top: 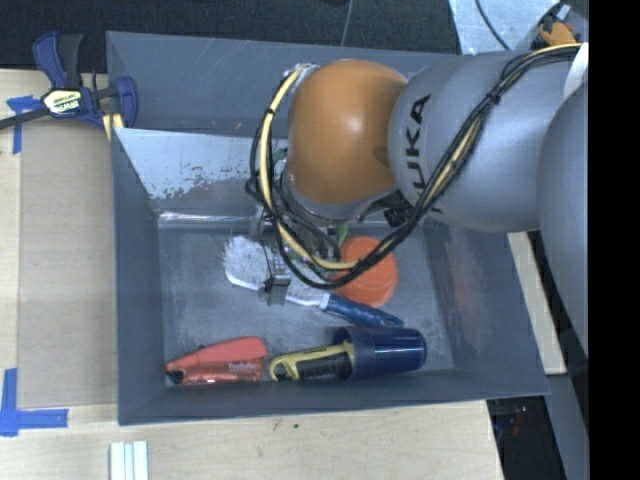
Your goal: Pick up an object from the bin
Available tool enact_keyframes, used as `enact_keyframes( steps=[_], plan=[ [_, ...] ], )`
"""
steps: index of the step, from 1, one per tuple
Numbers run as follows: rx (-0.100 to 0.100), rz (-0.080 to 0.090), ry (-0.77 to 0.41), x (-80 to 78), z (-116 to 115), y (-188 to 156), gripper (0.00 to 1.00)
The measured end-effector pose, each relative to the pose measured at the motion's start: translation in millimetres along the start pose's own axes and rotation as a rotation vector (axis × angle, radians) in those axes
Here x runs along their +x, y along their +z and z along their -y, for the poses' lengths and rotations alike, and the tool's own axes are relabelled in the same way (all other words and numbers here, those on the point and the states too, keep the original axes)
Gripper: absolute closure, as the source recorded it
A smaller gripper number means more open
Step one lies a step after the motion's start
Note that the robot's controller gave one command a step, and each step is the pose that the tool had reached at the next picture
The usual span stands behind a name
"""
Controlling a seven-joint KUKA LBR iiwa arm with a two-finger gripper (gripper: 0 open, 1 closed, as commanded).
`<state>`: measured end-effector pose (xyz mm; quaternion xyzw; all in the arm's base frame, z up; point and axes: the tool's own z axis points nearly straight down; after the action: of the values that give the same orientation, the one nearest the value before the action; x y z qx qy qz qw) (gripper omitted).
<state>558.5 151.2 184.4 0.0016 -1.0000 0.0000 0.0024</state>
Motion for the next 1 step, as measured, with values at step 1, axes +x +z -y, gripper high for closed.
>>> enact_keyframes(
  steps=[1],
  plan=[
    [-0.001, 0.008, 0.005, -2.1, 0.9, -3.8, 0.00]
  ],
)
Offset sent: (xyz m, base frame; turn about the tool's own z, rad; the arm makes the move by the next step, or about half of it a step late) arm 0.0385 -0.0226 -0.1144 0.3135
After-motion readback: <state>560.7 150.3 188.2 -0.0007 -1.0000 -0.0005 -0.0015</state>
